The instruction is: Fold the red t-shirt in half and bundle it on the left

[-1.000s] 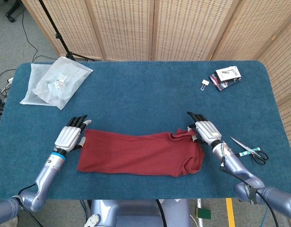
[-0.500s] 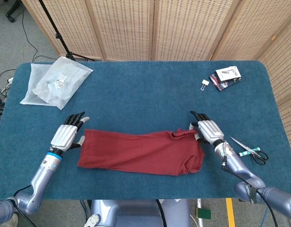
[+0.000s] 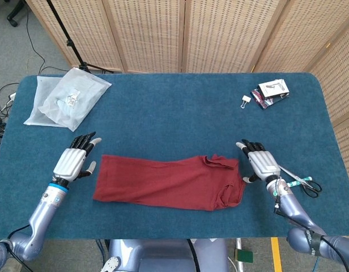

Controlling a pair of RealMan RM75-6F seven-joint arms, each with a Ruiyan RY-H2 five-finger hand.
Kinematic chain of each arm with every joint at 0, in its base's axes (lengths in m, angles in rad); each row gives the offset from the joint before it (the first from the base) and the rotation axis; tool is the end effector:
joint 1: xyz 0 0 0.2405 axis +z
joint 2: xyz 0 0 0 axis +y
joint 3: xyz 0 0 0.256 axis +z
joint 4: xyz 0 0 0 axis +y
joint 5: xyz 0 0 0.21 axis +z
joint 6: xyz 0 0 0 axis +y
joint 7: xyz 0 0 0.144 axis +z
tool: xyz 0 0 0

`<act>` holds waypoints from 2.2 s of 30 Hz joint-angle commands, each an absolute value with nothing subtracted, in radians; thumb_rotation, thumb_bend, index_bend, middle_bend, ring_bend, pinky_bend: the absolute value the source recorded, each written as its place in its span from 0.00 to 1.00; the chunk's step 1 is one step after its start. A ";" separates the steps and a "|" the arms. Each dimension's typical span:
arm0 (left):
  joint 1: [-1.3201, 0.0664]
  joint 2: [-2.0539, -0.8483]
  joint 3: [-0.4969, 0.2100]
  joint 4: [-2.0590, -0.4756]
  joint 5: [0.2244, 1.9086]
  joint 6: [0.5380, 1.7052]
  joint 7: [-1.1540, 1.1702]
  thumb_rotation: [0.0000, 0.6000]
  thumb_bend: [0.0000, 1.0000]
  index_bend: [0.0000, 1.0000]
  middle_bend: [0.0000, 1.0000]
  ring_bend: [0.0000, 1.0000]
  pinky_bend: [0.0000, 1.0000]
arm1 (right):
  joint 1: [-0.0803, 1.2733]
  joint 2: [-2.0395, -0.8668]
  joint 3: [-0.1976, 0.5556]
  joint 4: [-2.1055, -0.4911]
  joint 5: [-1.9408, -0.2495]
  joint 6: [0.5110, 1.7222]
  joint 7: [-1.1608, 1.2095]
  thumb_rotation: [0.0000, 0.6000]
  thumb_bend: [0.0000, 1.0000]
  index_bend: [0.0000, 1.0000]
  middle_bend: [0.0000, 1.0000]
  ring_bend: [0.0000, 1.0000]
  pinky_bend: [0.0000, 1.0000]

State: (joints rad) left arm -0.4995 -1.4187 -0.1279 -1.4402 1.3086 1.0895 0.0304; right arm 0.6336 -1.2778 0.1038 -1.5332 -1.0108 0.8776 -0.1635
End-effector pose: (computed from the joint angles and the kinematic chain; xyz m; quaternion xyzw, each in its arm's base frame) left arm -0.2403 0.3097 0.0406 -0.6693 -0.4320 -0.3986 0.4545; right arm -0.2451 -0.3344 0.0587 0.6901 -0.4751 0.2896 0.4628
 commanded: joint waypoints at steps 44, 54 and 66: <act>-0.664 -1.493 -0.135 -1.438 0.935 0.947 0.492 1.00 0.46 0.30 0.00 0.00 0.00 | 0.241 -1.031 -0.001 -1.689 -1.533 1.400 0.099 1.00 0.00 0.00 0.00 0.00 0.00; -0.658 -1.561 -0.136 -1.375 0.970 0.979 0.439 1.00 0.45 0.40 0.00 0.00 0.00 | 0.236 -1.032 0.006 -1.690 -1.537 1.390 0.097 1.00 0.00 0.00 0.00 0.00 0.00; -0.658 -1.608 -0.139 -1.304 0.990 0.979 0.408 1.00 0.46 0.40 0.00 0.00 0.00 | 0.231 -1.031 0.013 -1.691 -1.543 1.382 0.098 1.00 0.00 0.00 0.00 0.00 0.00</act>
